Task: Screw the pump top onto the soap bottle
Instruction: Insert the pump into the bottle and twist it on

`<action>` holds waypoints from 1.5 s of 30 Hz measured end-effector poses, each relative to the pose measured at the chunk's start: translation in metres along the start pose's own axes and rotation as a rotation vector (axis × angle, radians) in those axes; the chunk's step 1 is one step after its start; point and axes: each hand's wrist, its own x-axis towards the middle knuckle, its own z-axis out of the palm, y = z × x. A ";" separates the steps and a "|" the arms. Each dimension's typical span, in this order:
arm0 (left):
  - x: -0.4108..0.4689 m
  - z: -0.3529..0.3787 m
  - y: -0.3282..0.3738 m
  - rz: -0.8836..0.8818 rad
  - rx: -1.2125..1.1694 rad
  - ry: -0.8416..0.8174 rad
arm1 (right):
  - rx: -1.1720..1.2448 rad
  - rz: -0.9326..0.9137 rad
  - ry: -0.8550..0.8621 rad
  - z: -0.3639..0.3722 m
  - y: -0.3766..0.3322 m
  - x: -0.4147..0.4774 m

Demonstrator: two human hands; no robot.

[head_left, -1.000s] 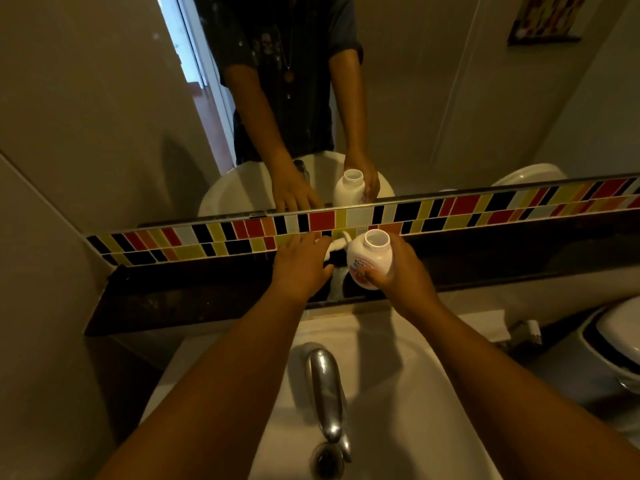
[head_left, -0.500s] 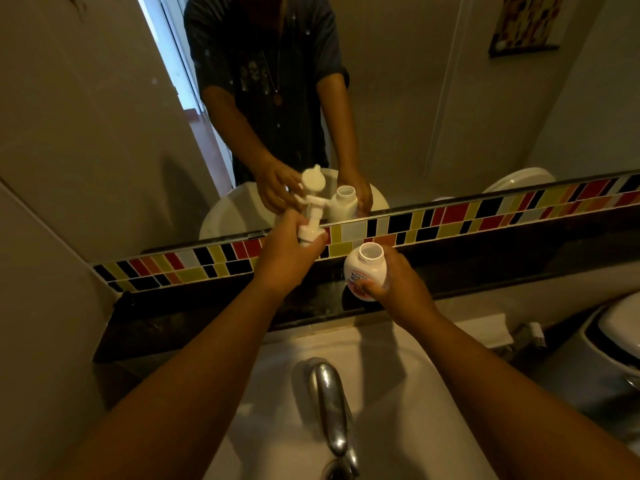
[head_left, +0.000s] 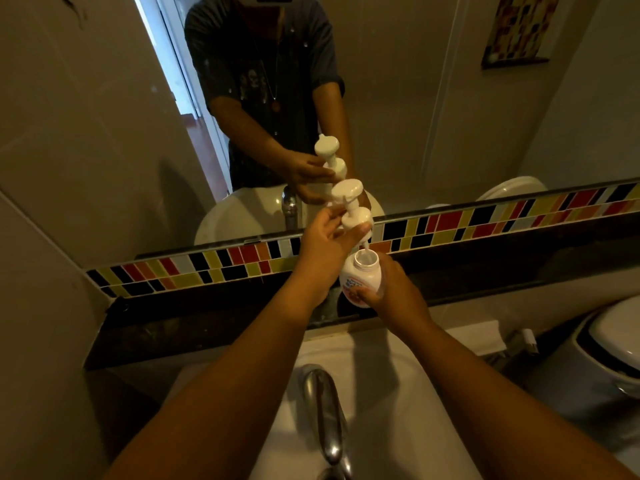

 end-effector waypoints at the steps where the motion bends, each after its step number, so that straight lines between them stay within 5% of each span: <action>1: 0.001 0.002 -0.004 -0.015 0.029 -0.004 | 0.001 -0.002 0.000 0.000 0.000 0.000; 30: 0.027 -0.021 -0.035 -0.062 0.473 -0.441 | 0.059 0.102 0.003 -0.003 -0.009 -0.005; 40: 0.028 0.001 -0.047 -0.014 0.428 -0.238 | 0.147 0.101 0.005 -0.003 -0.009 -0.008; 45: 0.024 -0.026 -0.051 -0.002 0.300 -0.265 | 0.123 0.074 -0.012 -0.006 -0.009 -0.010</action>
